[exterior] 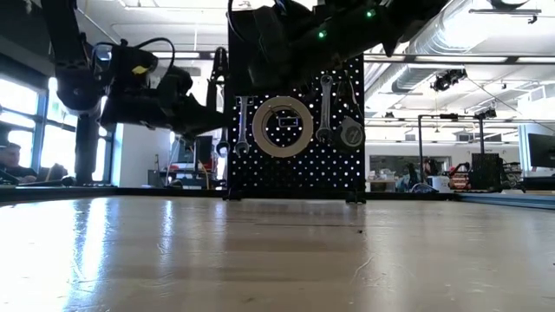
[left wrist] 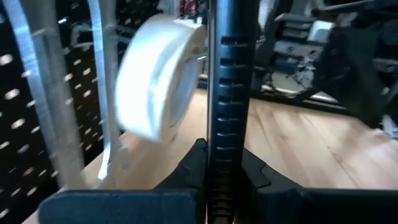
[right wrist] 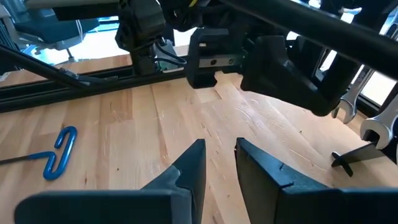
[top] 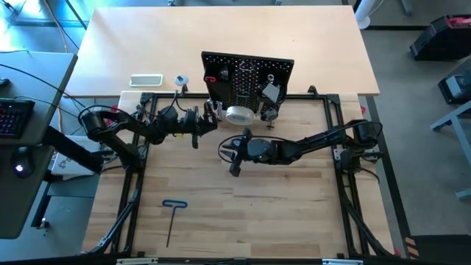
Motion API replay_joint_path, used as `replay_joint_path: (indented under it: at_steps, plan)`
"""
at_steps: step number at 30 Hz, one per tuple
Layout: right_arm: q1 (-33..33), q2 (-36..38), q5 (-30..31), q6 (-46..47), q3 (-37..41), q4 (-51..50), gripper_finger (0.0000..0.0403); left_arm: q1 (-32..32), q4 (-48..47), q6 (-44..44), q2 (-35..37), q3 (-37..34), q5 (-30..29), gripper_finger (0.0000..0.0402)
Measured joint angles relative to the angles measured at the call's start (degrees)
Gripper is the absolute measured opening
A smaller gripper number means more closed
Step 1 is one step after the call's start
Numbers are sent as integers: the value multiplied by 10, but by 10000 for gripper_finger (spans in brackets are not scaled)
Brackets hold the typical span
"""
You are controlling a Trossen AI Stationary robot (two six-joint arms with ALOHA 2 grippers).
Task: Hang tools onto peg board
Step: Hang the black cable cutter on the pegboard bin
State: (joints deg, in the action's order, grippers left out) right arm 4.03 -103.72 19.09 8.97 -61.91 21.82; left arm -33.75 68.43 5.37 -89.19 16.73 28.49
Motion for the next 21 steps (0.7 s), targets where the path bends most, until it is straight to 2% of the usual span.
replay_joint_path:
  at_steps: [10,21]
  plan:
    - [0,0,0,0,0,0,81,-34,-8,4,0,2,31,20]
    - [0,0,0,1,0,1,81,-38,-60,-2,0,49,64,20]
